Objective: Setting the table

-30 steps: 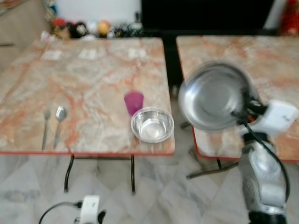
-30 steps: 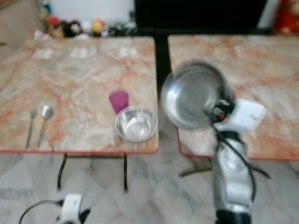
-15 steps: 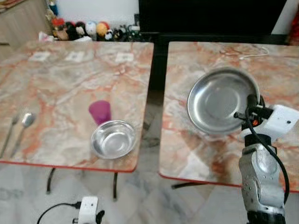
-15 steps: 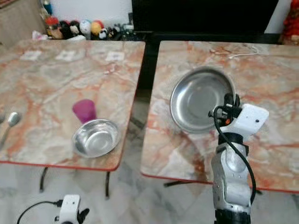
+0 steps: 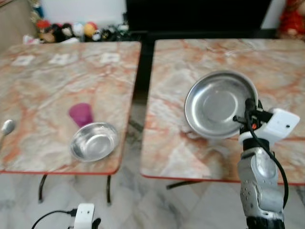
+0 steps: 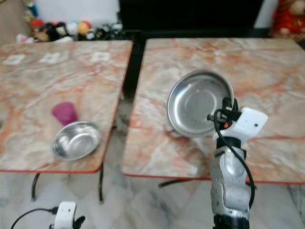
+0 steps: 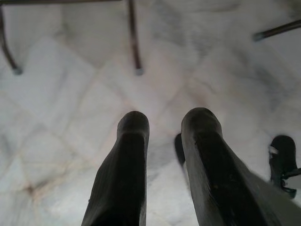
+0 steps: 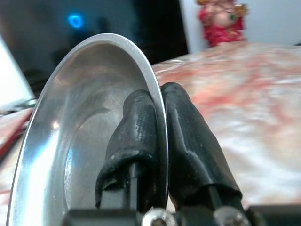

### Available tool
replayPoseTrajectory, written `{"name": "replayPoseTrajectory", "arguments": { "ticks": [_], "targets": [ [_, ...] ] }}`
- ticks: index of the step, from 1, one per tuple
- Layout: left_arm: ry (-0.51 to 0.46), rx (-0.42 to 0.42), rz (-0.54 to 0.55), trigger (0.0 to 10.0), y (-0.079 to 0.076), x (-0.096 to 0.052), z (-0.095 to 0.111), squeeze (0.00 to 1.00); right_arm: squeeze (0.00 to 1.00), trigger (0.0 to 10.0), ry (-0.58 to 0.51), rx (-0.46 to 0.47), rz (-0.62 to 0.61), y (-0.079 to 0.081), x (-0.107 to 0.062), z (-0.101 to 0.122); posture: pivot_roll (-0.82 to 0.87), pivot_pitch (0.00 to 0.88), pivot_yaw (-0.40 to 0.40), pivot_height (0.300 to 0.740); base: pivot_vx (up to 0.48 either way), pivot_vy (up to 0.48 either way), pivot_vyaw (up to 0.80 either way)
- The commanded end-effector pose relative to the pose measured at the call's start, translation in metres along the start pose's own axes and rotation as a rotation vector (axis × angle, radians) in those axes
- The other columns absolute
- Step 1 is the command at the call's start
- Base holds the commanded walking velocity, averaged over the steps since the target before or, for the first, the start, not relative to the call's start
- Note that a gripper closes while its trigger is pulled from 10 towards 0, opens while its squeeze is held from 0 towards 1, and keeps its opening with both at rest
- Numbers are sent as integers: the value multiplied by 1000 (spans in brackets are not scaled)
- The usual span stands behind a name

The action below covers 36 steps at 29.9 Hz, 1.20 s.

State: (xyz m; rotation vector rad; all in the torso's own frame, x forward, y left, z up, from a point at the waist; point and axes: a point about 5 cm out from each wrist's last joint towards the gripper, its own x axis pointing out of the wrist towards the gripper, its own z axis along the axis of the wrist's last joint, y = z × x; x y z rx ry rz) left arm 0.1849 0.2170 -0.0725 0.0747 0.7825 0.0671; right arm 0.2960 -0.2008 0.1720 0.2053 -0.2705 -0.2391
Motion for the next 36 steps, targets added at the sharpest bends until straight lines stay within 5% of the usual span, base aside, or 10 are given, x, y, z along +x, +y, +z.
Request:
{"name": "replayPoseTrajectory", "arguments": {
  "ticks": [1, 10, 16, 21, 29, 36],
  "targets": [
    [31, 7, -1, 10000, 0, -2, -8, 0, 0, 10000, -26, -2, 3, 2, 2, 6, -106, 95, 20, 740, 0, -465, 0],
    [38, 1, 1, 10000, 0, -2, -9, 0, 0, 10000, -16, 6, -37, -4, 1, 4, -109, 100, 22, 740, 0, -282, 0],
    [45, -2, -1, 10000, 1, -2, -9, 0, 0, 10000, 15, 70, -166, -19, -3, 0, -110, 103, 23, 740, 0, 0, 0],
    [52, 8, -5, 10000, 3, -2, -10, 0, 0, 10000, 105, 264, -335, -37, -13, -18, -110, 106, 28, 740, 0, 0, 0],
    [55, 32, -14, 10000, 4, -2, -9, 0, 0, 10000, 193, 410, -415, -41, -23, -36, -108, 111, 35, 740, 0, 0, 0],
    [54, 44, -20, 10000, 4, -3, -10, 0, 0, 10000, 254, 496, -566, -61, -31, -57, -101, 112, 37, 740, 0, 0, 0]
  ]
}}
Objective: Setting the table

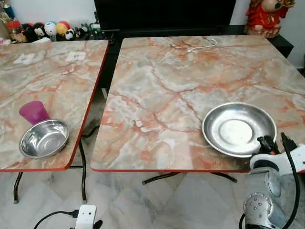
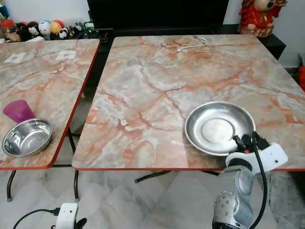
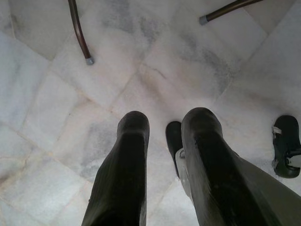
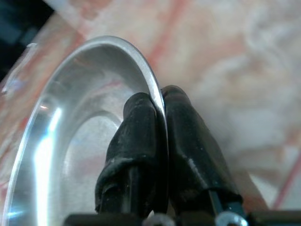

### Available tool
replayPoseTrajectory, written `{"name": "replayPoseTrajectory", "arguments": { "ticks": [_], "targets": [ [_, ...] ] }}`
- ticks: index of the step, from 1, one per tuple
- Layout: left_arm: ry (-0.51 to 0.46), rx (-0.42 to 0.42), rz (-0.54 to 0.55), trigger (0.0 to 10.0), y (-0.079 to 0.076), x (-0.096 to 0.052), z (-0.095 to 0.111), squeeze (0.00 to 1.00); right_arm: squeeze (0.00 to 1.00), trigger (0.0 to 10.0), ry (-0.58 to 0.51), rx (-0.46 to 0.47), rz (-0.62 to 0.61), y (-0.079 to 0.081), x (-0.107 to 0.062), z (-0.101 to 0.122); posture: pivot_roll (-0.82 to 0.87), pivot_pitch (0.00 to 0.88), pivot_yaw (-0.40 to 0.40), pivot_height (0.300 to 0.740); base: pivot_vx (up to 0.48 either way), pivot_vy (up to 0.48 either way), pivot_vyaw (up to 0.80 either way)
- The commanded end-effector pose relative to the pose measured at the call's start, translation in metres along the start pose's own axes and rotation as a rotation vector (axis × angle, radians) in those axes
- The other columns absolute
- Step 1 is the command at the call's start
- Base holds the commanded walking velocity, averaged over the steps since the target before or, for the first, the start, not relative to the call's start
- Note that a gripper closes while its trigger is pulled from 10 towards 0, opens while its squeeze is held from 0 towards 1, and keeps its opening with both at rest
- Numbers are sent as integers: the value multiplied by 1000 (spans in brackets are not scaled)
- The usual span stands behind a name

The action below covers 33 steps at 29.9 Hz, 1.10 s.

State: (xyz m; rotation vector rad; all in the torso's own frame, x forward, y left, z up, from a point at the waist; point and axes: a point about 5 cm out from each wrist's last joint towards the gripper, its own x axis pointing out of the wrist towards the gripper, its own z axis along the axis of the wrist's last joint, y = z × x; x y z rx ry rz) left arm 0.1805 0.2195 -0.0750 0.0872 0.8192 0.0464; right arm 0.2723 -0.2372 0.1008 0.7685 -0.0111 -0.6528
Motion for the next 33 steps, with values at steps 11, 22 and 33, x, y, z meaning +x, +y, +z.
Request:
{"name": "replayPoseTrajectory", "arguments": {
  "ticks": [11, 22, 33],
  "targets": [
    [19, 24, -7, 10000, 0, -2, -7, 0, 1000, 10000, -9, 10, -75, -10, 4, 1, -100, 113, 35, 740, 0, 0, 0],
    [20, 18, -4, 10000, 0, -3, -9, 0, 0, 10000, -100, -119, -24, -3, -6, 16, -97, 114, 28, 740, 0, 0, 0],
    [15, 11, -3, 10000, 1, -2, -5, 0, 0, 10000, -300, -464, 311, 50, -24, 37, -115, 113, 31, 740, 0, 0, 0]
  ]
}}
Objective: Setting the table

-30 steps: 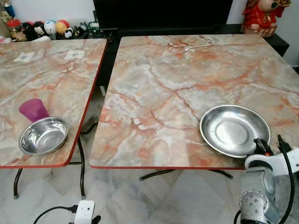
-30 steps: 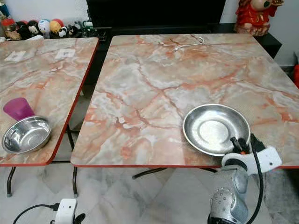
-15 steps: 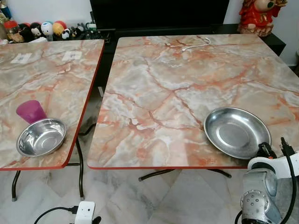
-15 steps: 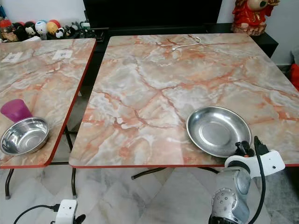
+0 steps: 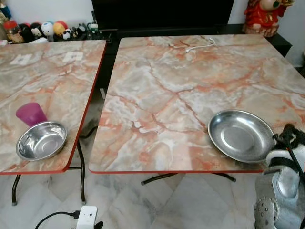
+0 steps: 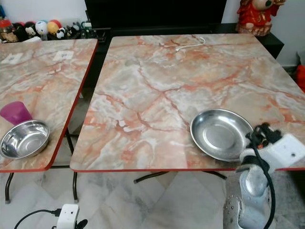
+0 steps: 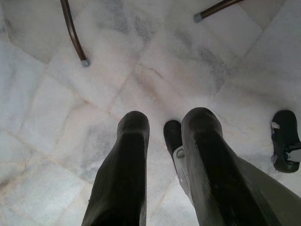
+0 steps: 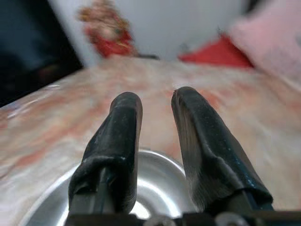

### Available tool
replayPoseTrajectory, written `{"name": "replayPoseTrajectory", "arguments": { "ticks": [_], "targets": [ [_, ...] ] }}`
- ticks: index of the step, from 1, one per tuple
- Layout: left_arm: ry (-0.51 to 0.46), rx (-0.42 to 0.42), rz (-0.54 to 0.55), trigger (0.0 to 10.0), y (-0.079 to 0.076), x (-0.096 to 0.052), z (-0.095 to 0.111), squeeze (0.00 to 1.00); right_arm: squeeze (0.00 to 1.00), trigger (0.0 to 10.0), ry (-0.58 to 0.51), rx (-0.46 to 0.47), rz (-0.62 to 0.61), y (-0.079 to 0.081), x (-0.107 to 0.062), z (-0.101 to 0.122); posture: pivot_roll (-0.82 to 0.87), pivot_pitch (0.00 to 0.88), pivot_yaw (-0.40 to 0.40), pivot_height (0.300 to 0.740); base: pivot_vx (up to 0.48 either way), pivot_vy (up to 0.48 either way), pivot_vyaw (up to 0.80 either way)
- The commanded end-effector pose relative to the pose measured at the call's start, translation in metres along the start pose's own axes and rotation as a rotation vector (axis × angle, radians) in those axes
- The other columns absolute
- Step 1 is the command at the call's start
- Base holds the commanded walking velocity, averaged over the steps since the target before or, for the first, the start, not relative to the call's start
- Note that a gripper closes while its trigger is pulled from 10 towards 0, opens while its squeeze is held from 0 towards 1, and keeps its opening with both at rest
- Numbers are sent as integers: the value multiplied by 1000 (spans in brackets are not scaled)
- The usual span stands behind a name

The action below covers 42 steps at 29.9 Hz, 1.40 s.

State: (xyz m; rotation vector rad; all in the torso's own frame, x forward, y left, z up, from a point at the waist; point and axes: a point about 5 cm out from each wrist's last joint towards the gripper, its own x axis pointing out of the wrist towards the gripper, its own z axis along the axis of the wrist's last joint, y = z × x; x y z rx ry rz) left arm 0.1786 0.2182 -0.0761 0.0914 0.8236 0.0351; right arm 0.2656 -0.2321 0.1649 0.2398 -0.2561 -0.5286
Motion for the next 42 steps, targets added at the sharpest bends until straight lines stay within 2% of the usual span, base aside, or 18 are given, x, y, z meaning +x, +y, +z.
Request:
{"name": "replayPoseTrajectory", "arguments": {
  "ticks": [1, 3, 5, 9, 13, 18, 29, 42],
  "targets": [
    [12, 3, 6, 10000, 2, -1, -3, 0, 0, 10000, 59, -45, 170, 21, -3, -10, -114, 112, 31, 740, 0, 0, 0],
    [12, -3, 12, 10000, 2, -1, -3, 0, 0, 10000, 98, -145, 393, 38, -9, -21, -103, 109, 25, 740, 0, 0, 0],
    [11, -15, 23, 10000, 3, -1, -3, 0, 0, 10000, 95, -222, 523, 46, -13, -25, -103, 109, 25, 740, 0, 0, 0],
    [22, -30, 43, 10000, 5, -1, -5, 0, 0, 10000, 128, -212, 542, 45, -7, -25, -110, 101, 18, 740, 0, 0, 0],
    [32, -27, 48, 10000, 6, -2, -7, 0, 0, 10000, 129, -264, 618, 47, -11, -27, -110, 94, 14, 740, 0, 0, 0],
    [50, -39, 58, 10000, 5, -3, -12, 0, 0, 10000, 146, -255, 602, 45, -10, -31, -103, 84, 13, 740, 0, 192, 0],
    [61, -42, 60, 10000, 10, -5, -15, 0, 0, 10000, 145, -171, 588, 62, -12, -34, -85, 49, 14, 740, 0, 480, 0],
    [59, -49, 60, 10000, 8, -5, -15, 0, 0, 10000, 149, -142, 584, 69, -11, -37, -62, 29, 10, 740, 0, 480, 0]
  ]
}}
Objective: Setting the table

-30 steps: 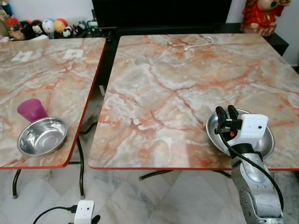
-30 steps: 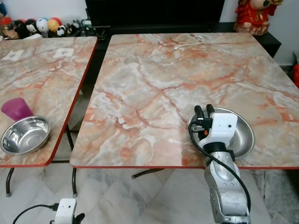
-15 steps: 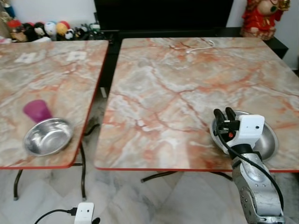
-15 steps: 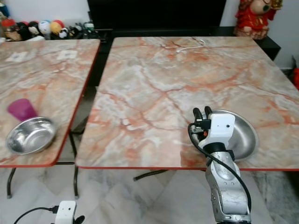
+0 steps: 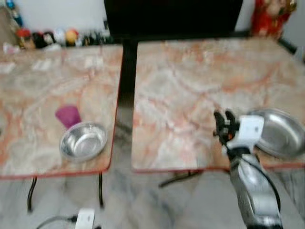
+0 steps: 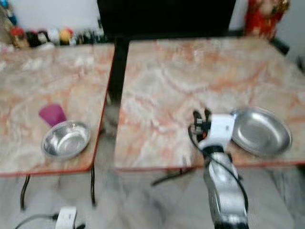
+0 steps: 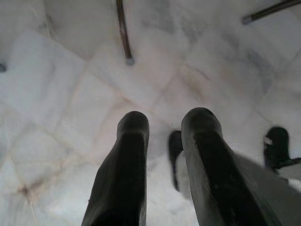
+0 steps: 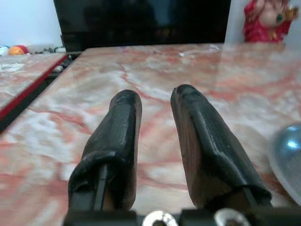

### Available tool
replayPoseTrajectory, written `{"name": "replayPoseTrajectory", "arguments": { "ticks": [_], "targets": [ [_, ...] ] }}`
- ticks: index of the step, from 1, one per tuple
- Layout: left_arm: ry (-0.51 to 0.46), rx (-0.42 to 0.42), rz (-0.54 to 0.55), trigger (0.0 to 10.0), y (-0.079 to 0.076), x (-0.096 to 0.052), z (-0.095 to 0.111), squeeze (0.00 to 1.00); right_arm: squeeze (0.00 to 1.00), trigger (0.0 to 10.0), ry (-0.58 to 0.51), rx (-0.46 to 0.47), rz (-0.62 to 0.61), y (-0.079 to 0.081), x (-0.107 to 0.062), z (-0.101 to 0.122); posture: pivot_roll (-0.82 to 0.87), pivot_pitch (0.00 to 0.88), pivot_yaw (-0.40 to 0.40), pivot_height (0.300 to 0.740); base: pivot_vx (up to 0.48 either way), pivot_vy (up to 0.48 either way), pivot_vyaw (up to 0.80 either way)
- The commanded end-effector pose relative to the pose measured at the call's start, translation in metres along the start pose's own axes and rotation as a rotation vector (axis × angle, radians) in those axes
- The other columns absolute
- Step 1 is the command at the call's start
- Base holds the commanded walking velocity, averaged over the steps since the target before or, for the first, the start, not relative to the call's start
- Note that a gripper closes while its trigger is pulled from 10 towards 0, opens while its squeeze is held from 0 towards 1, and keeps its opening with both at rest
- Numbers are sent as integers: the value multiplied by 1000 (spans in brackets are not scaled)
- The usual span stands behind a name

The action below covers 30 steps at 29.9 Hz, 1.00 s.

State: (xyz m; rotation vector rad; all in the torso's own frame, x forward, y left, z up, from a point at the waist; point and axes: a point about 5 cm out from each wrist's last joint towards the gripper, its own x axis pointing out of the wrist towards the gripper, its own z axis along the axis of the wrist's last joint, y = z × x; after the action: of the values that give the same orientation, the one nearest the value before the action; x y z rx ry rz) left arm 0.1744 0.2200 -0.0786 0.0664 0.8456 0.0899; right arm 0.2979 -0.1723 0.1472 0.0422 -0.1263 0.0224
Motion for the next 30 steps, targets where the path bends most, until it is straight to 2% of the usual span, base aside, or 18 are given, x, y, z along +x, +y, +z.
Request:
{"name": "replayPoseTrajectory", "arguments": {
  "ticks": [1, 11, 22, 30],
  "targets": [
    [34, -6, 22, 10000, 7, -3, -10, 0, 0, 10000, -7, 22, 29, 11, 3, 0, -63, 26, 11, 740, 0, 480, 0],
    [26, -9, 24, 10000, 6, -3, -8, 0, 0, 10000, -2, 34, 24, 12, 4, -1, -66, 45, 8, 740, 0, 427, 0],
    [-5, -15, 20, 10000, 7, -2, -2, 0, 0, 10000, 20, 71, 17, 13, 7, -4, -62, 67, 13, 740, 0, 0, 0],
    [-1, -19, 18, 10000, 9, -2, -2, 0, 0, 10000, 43, 51, 27, 13, 10, -9, -61, 78, 14, 740, 0, 0, 0]
  ]
}}
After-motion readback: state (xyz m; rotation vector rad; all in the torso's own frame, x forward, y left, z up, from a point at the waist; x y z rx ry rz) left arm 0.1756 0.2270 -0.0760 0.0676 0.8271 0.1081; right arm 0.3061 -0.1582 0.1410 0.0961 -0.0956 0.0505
